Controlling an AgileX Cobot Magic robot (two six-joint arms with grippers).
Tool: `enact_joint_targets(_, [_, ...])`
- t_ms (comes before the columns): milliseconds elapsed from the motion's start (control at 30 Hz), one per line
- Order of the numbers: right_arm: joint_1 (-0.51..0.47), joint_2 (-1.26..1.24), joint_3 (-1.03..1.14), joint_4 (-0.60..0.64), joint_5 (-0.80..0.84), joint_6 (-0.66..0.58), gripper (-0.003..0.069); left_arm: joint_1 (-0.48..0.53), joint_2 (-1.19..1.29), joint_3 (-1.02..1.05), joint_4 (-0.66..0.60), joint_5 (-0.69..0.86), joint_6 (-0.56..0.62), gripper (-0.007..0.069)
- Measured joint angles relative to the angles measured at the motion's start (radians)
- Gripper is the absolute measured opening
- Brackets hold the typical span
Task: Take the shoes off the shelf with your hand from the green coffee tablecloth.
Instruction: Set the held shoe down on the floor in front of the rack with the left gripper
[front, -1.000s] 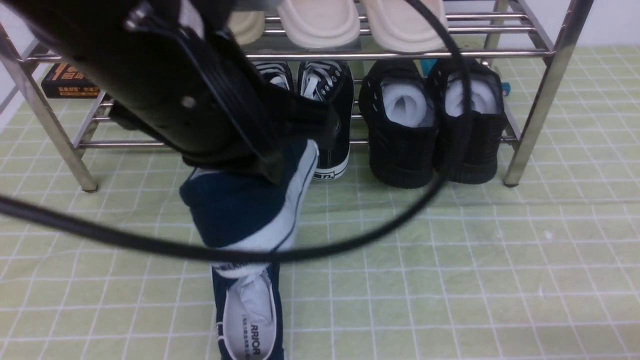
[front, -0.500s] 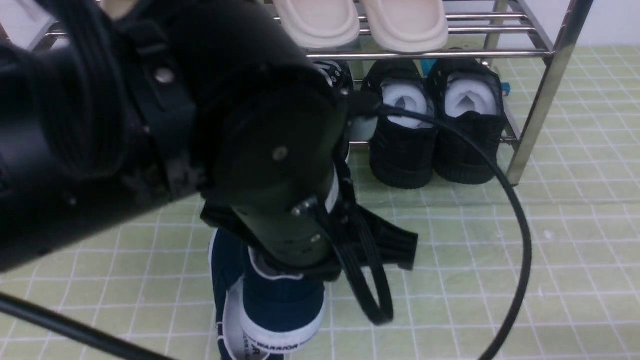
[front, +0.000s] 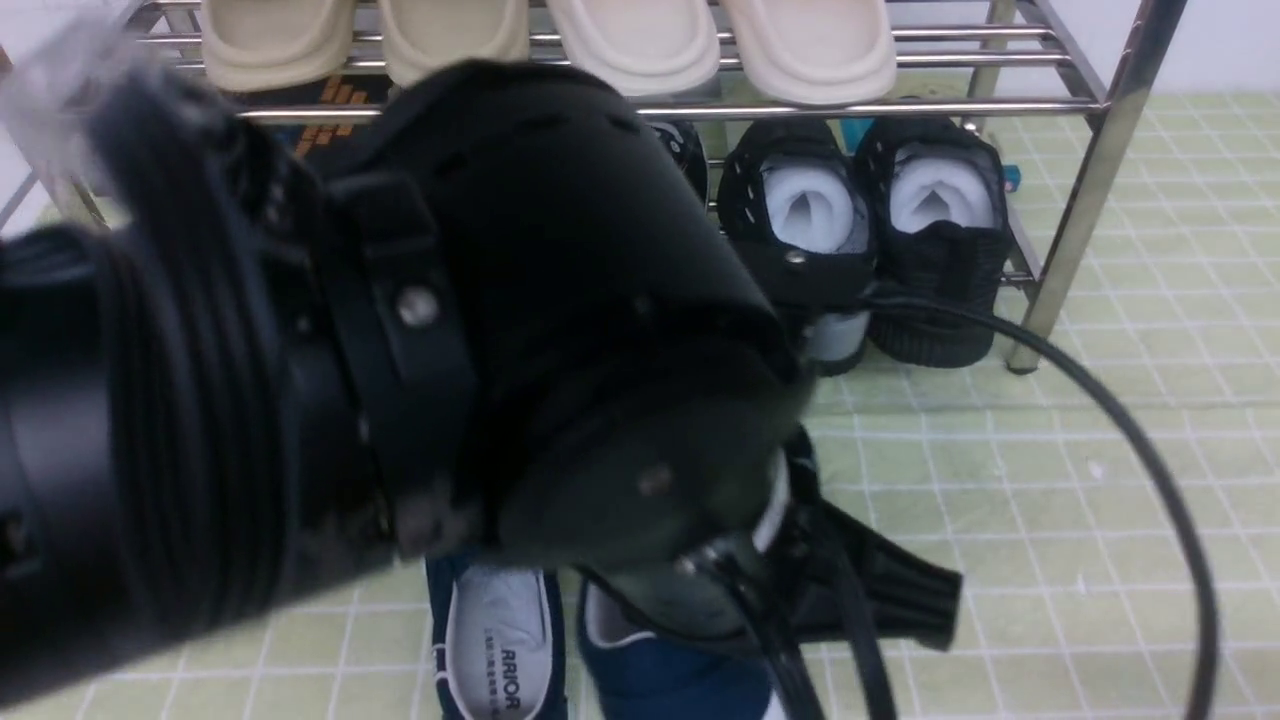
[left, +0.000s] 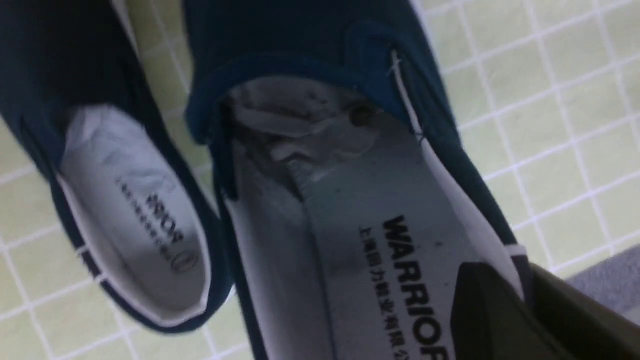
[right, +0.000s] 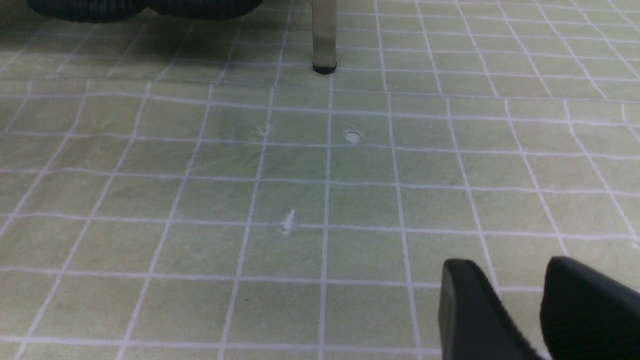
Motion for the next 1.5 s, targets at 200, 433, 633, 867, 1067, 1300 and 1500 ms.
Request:
enact_joint_targets(200, [0.0,0.0,0.0,0.0,0.0,0.0,0.0239,-0.021,0.014,0.0,0.091,-0.018,-0.087,0.0046])
enact_joint_targets(433, [0.0,0.0,0.0,0.0,0.0,0.0,0.0239,-0.021,0.126,0.0,0.126,-0.023,-0.11,0.0046])
enact_joint_targets(633, [0.0,0.0,0.0,0.0,0.0,0.0,0.0239,-0.021,0.22,0.0,0.115,-0.036,-0.11,0.0046])
enact_joint_targets(867, [0.0,0.0,0.0,0.0,0.0,0.0,0.0239,-0.021,0.258,0.0,0.146,-0.052,-0.154,0.0046])
enact_joint_targets(1067, [0.0,0.0,0.0,0.0,0.0,0.0,0.0239,-0.021,0.28,0.0,0.227,-0.069,-0.222,0.0046])
enact_joint_targets(1300, [0.0,0.0,0.0,0.0,0.0,0.0,0.0239,-0.021,0.302,0.0,0.268,-0.041,-0.242,0.0047])
enact_joint_targets(1500, [0.0,0.0,0.0,0.0,0.0,0.0,0.0239,-0.021,0.34,0.0,0.269,-0.041,-0.244,0.0047])
